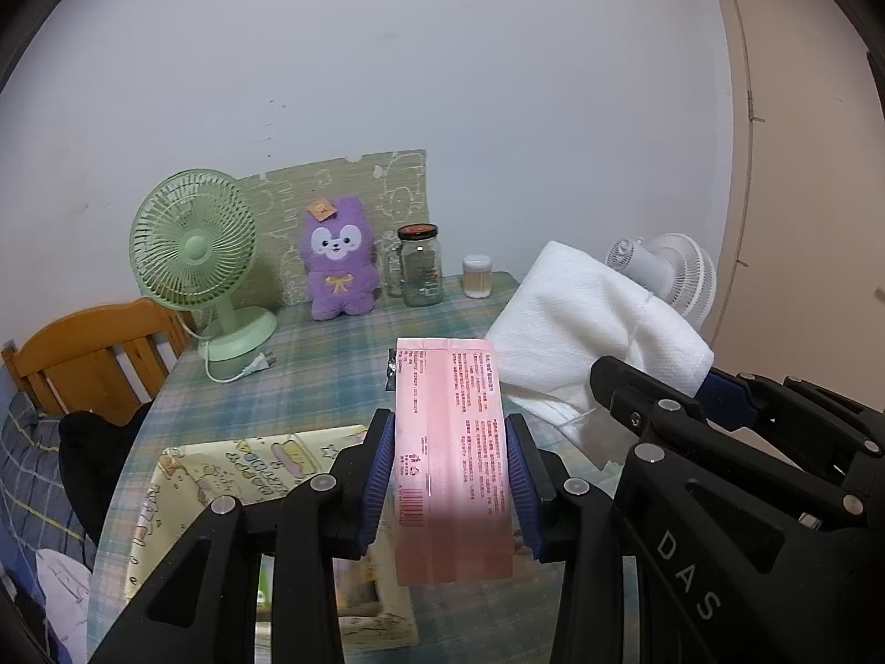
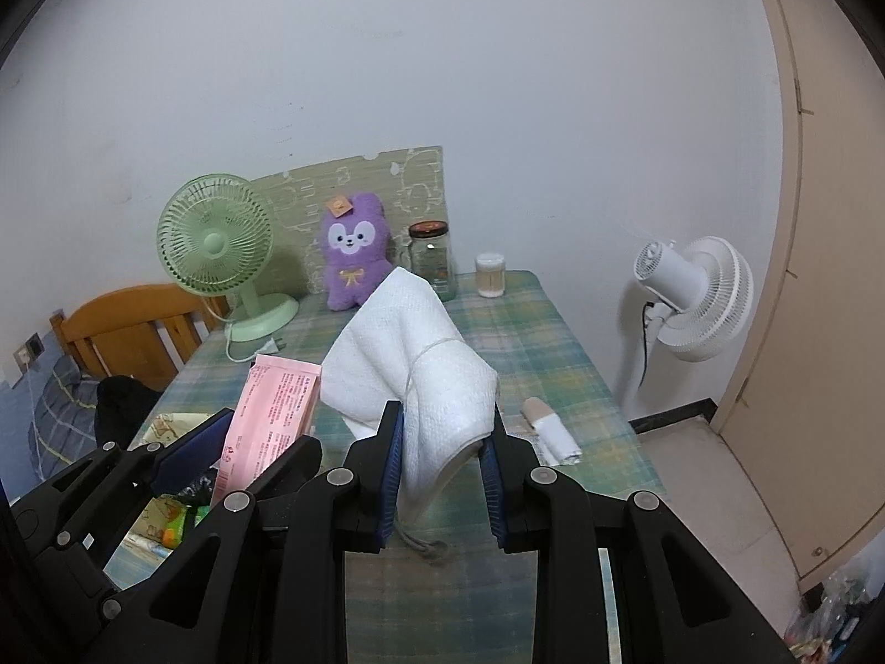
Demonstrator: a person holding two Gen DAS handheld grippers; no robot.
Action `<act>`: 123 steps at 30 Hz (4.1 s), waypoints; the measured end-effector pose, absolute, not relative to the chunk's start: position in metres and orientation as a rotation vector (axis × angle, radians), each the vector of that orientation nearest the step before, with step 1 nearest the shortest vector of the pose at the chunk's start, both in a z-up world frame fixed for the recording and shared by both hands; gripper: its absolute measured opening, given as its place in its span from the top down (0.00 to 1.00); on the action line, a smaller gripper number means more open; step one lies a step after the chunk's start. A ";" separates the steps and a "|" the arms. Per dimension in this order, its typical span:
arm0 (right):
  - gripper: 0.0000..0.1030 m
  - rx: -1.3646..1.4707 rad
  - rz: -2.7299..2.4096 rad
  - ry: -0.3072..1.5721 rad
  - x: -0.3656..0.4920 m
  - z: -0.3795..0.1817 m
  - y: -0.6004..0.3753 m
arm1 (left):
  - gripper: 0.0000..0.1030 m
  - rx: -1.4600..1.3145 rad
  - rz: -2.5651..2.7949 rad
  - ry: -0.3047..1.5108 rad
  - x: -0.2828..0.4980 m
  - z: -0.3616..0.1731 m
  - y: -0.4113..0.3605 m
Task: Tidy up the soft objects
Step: 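Carry pink packet with left gripper while right gripper carries towel over box, then lower pink packet with left gripper while right gripper lowers towel into box, then open both grippers releasing packet and towel, then move toward grey pouch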
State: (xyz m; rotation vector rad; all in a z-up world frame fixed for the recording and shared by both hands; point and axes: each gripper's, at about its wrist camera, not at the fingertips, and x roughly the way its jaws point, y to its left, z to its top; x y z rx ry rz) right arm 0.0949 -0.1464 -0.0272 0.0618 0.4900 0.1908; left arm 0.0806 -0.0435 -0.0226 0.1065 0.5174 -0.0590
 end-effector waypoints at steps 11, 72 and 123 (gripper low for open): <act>0.72 0.049 0.222 0.509 0.100 -0.033 -0.110 | 0.61 0.098 -0.043 0.538 0.085 -0.027 -0.010; 0.72 -0.049 0.422 0.738 0.135 -0.113 0.021 | 0.24 0.099 0.108 0.768 0.114 -0.112 0.110; 0.06 0.012 0.341 0.573 0.105 -0.047 -0.050 | 0.01 0.051 0.021 0.615 0.079 -0.046 0.049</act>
